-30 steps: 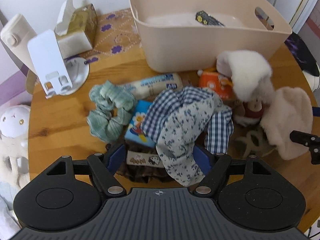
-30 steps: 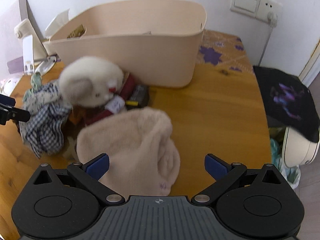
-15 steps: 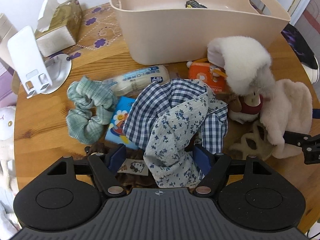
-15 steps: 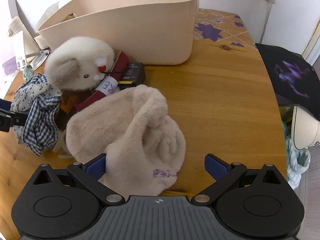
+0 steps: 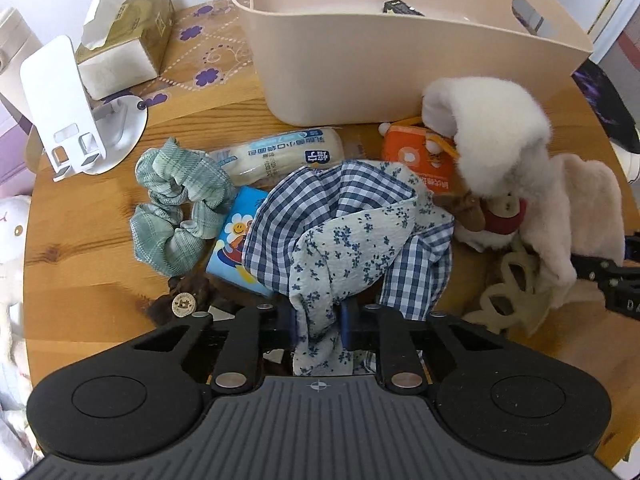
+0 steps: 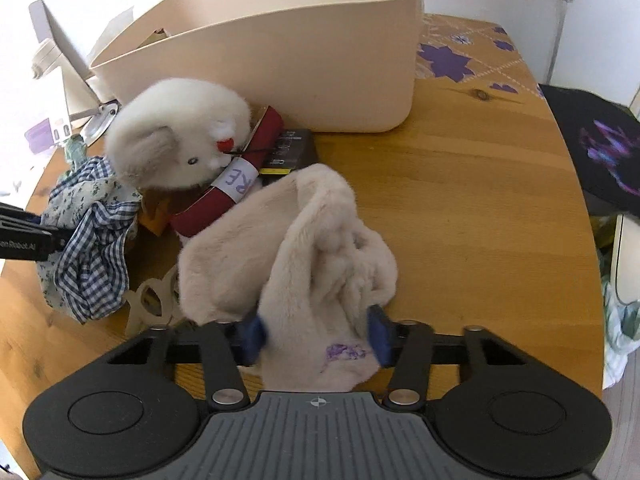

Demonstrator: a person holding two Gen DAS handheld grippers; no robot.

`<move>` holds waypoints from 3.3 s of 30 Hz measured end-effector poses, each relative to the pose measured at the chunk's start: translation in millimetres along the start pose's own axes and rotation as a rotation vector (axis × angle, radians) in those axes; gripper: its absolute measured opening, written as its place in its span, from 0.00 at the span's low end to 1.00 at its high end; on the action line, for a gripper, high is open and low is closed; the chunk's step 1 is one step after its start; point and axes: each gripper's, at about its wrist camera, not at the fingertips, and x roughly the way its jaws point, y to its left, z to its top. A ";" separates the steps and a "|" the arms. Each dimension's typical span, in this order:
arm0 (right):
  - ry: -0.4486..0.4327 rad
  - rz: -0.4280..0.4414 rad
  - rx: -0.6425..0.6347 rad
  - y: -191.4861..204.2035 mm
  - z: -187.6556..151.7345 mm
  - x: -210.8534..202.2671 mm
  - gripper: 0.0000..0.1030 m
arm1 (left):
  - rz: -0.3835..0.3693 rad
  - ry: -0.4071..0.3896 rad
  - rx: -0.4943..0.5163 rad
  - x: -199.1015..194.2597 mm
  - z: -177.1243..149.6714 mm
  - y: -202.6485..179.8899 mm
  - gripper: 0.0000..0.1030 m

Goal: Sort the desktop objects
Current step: 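Grasp the beige fuzzy hat with the right tool while the left tool grasps the gingham cloth, then carry the hat and gingham cloth into the basket and open both tools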

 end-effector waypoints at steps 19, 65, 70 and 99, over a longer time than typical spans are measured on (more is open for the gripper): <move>-0.047 0.075 -0.076 7.3 -11.5 -47.5 0.15 | -0.043 0.013 -0.062 -29.2 -27.9 5.6 0.14; -0.368 0.032 -0.080 1.7 66.9 -130.9 0.15 | -0.011 -0.274 -0.112 -125.5 54.4 21.7 0.14; -0.395 0.035 -0.062 -6.7 91.0 -130.1 0.15 | -0.011 -0.307 -0.121 -129.2 78.2 23.7 0.14; -0.311 -0.001 -0.059 -22.5 160.8 -64.1 0.17 | 0.080 -0.252 -0.071 -32.8 178.6 -17.5 0.15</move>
